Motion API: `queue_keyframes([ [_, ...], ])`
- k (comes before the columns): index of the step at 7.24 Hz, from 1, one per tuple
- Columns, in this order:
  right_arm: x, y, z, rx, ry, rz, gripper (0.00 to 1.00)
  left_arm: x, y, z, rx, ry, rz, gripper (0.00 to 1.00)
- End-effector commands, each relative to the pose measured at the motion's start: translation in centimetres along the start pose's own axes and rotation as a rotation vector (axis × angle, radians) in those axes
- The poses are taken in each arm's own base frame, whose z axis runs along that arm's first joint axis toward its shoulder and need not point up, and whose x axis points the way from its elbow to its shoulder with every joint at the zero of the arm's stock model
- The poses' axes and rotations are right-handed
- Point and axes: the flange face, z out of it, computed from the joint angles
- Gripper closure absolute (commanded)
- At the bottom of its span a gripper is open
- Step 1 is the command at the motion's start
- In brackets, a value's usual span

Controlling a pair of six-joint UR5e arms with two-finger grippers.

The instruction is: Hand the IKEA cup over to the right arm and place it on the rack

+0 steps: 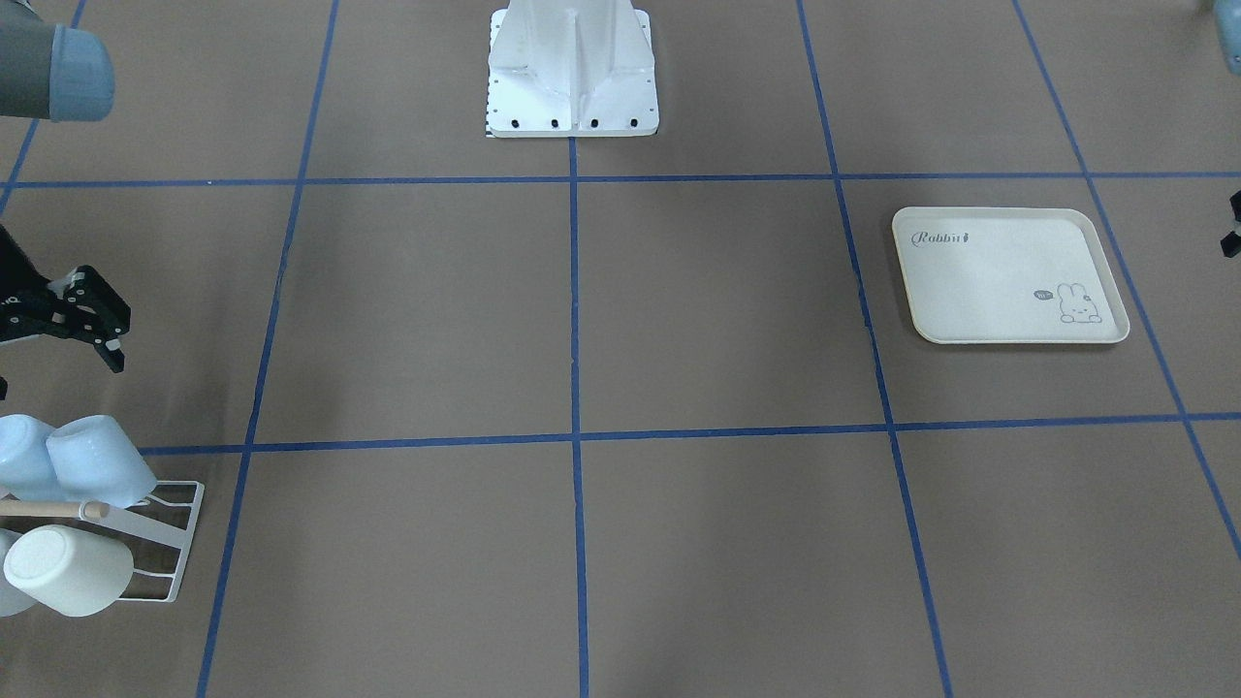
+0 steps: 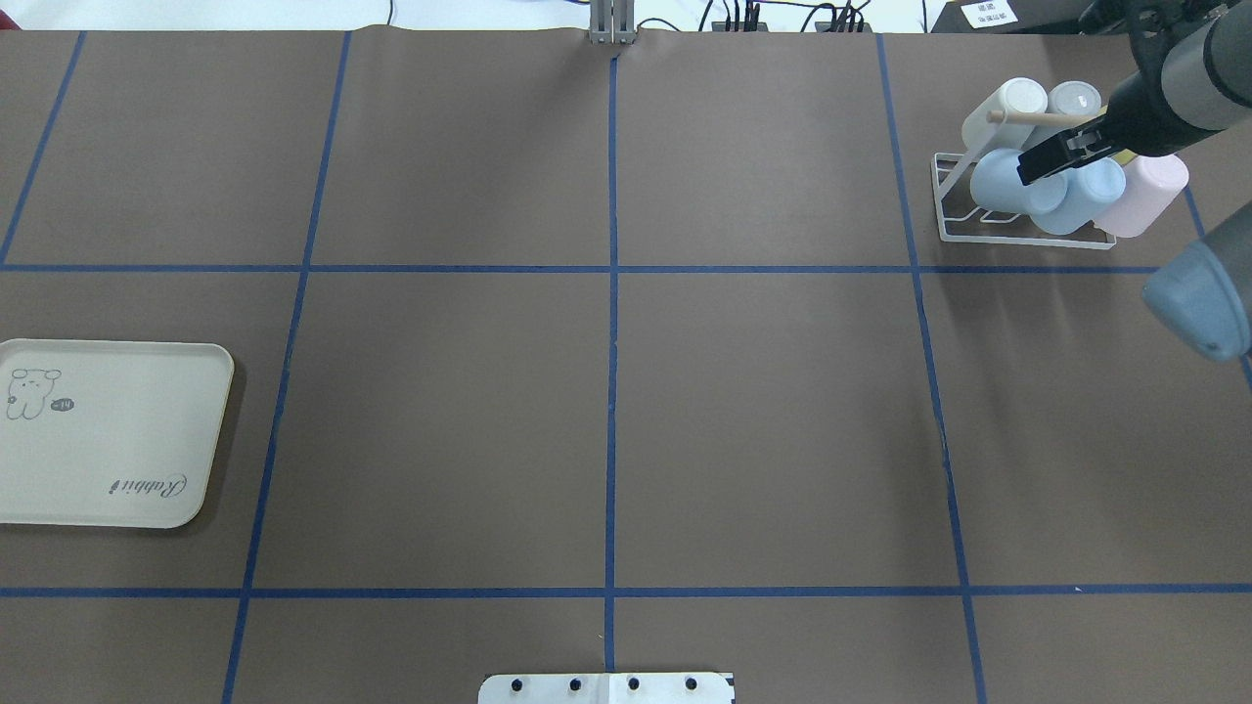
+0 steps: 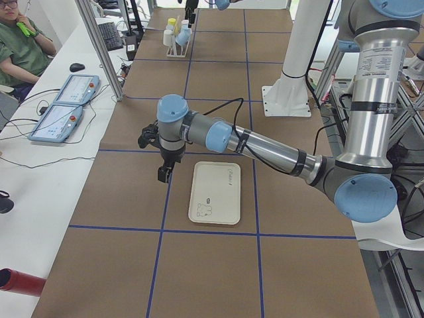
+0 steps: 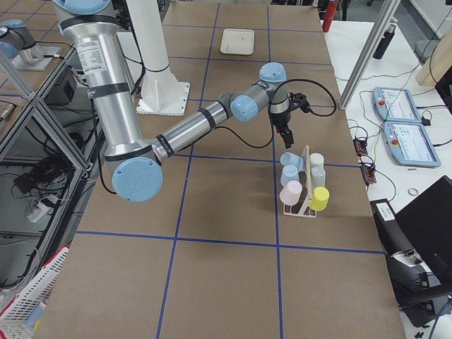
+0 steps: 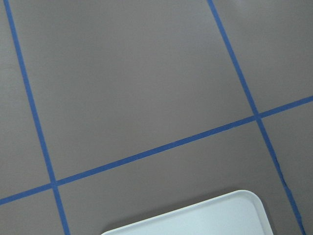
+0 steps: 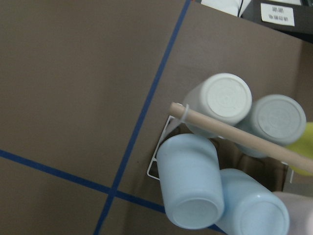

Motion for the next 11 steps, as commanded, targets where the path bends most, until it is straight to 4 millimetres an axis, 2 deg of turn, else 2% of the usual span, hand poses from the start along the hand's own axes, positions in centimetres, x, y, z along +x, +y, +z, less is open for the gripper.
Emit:
queue_keyframes([
  [1, 8.5, 1.9, -1.7, -0.119, -0.042, 0.102, 0.01, -7.7, 6.6, 2.4, -0.066, 0.0, -0.055, 0.0],
  [2, 12.4, 4.2, -1.7, -0.153, -0.021, 0.05, 0.0, -8.8, 10.2, 3.4, -0.095, -0.007, -0.096, 0.0],
  [3, 16.0, 6.6, -2.0, -0.175, -0.004, 0.042, 0.0, -10.7, 12.4, 3.9, -0.121, -0.042, -0.142, 0.0],
  [4, 19.5, 10.1, -1.8, -0.201, 0.009, 0.078, 0.0, -11.3, 12.9, 2.0, -0.084, -0.053, -0.167, 0.0],
  [5, 22.3, 13.8, -1.5, -0.23, 0.02, 0.142, 0.0, -10.9, 15.4, 2.3, -0.094, -0.04, -0.188, 0.0],
  [7, 24.7, 18.8, -0.8, -0.271, 0.0, 0.225, 0.0, -8.3, 16.4, 0.6, -0.059, -0.009, -0.251, 0.0],
  [9, 25.9, 22.9, -0.3, -0.243, -0.008, 0.219, 0.0, -8.2, 17.1, 1.0, -0.063, 0.007, -0.248, 0.0],
  [11, 25.7, 23.1, -0.4, -0.233, -0.04, 0.227, 0.0, -8.2, 16.8, 0.8, -0.053, 0.0, -0.246, 0.0],
])
